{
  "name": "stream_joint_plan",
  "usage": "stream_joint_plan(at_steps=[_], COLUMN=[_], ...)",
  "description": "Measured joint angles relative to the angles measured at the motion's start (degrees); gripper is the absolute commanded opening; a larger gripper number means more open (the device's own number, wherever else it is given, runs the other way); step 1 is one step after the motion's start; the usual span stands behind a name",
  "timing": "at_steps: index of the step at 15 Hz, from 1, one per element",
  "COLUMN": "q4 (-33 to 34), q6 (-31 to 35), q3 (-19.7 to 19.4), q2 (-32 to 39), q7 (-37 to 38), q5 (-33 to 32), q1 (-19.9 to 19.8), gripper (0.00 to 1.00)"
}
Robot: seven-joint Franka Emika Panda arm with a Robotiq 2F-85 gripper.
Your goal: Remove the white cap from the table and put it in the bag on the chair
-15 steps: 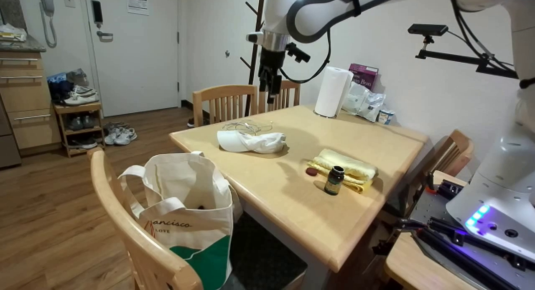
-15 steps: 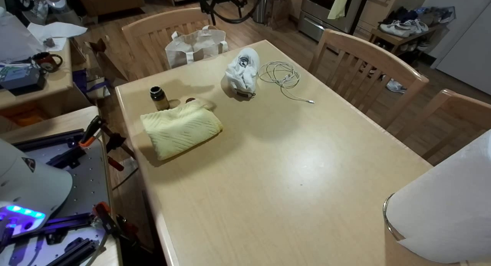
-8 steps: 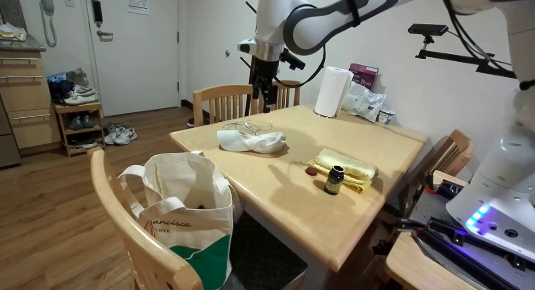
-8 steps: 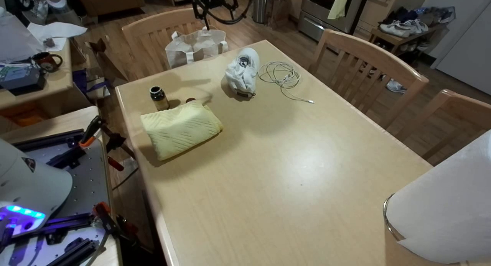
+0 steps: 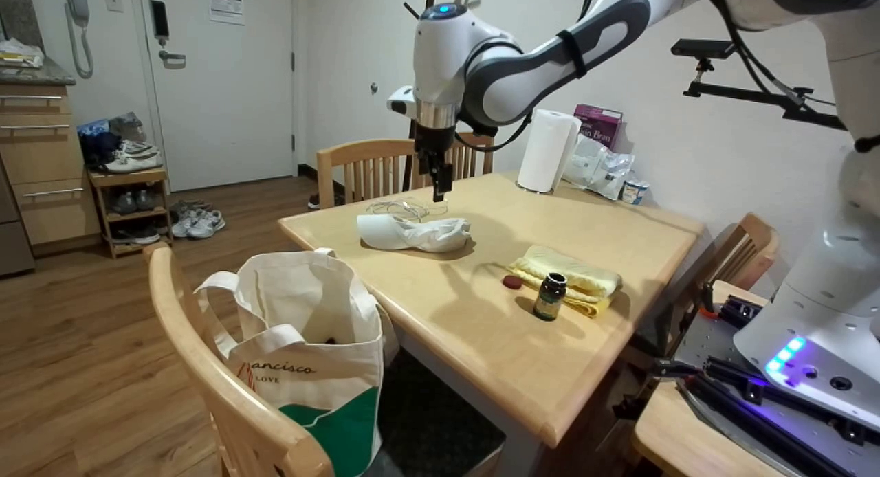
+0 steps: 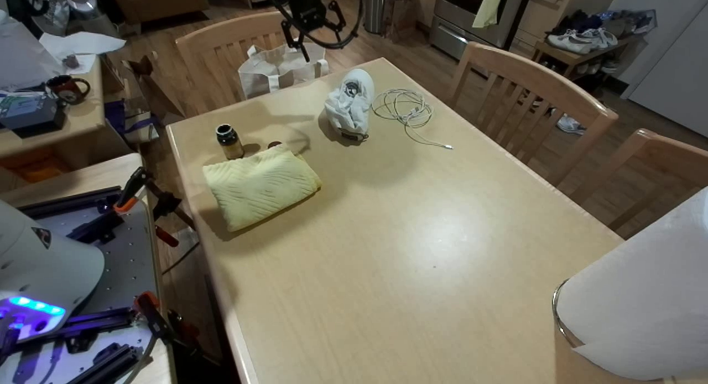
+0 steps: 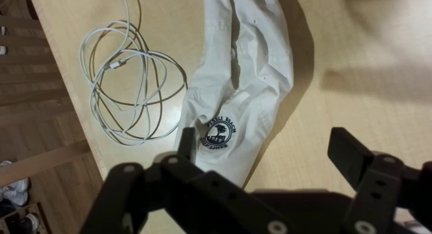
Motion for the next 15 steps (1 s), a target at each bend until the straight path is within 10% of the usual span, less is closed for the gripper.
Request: stream_joint_plan(at_steps=[15], q4=[1.1], q6=[0.3], q3=[-4.7], q2=[7.7], q7=[23.4], q5=[-14.3], q1=[7.8], gripper=[1.0])
